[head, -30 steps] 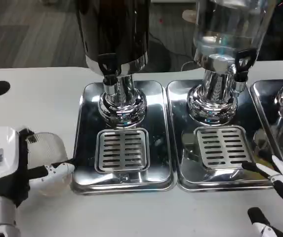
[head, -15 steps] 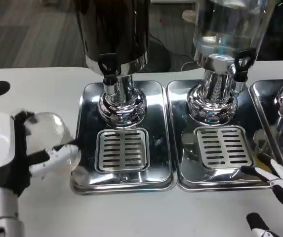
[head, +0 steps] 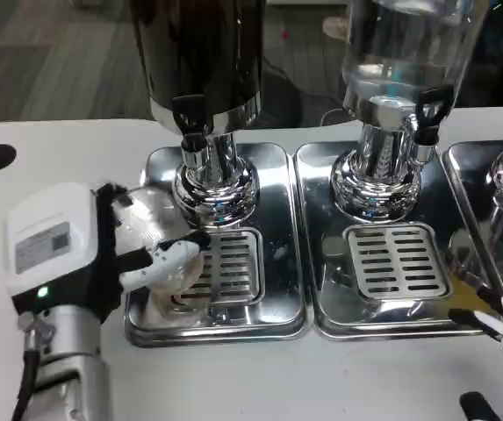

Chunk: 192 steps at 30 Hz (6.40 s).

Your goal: Grasp the cup under the faucet to collect the drink, then remove the cup.

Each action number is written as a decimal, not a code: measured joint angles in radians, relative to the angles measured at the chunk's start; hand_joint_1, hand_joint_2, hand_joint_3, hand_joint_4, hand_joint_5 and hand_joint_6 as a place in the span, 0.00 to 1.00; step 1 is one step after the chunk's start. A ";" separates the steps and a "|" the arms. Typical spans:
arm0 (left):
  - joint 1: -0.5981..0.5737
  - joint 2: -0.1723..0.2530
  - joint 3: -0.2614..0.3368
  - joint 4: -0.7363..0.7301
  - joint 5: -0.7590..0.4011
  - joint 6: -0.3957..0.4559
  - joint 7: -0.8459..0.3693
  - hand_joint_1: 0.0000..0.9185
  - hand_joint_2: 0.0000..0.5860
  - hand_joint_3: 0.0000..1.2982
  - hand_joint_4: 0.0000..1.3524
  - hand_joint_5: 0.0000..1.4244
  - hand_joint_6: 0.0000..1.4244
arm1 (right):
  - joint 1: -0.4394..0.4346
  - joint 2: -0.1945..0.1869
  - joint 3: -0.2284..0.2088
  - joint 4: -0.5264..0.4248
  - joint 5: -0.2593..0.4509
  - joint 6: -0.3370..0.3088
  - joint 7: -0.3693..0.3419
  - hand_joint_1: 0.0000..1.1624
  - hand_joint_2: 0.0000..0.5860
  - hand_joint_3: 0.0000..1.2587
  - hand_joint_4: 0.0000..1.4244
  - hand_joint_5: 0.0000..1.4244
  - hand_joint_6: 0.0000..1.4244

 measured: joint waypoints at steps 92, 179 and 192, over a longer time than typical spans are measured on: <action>0.053 0.022 0.081 -0.165 -0.319 -0.246 0.202 0.00 0.04 0.25 0.20 0.54 0.63 | -0.101 -0.033 0.030 0.099 0.096 -0.024 0.105 0.44 0.66 0.15 0.02 0.01 0.00; 0.057 -0.029 0.032 -0.242 -0.309 -0.271 0.069 0.00 0.06 0.41 0.37 0.64 0.68 | -0.106 -0.067 -0.063 -0.013 0.071 -0.025 0.106 0.42 0.65 0.16 0.02 0.00 0.00; 0.067 -0.029 0.032 -0.251 -0.309 -0.272 0.069 0.00 0.06 0.41 0.37 0.63 0.67 | -0.094 -0.067 -0.063 -0.016 0.071 -0.025 0.106 0.42 0.66 0.16 0.02 0.00 0.00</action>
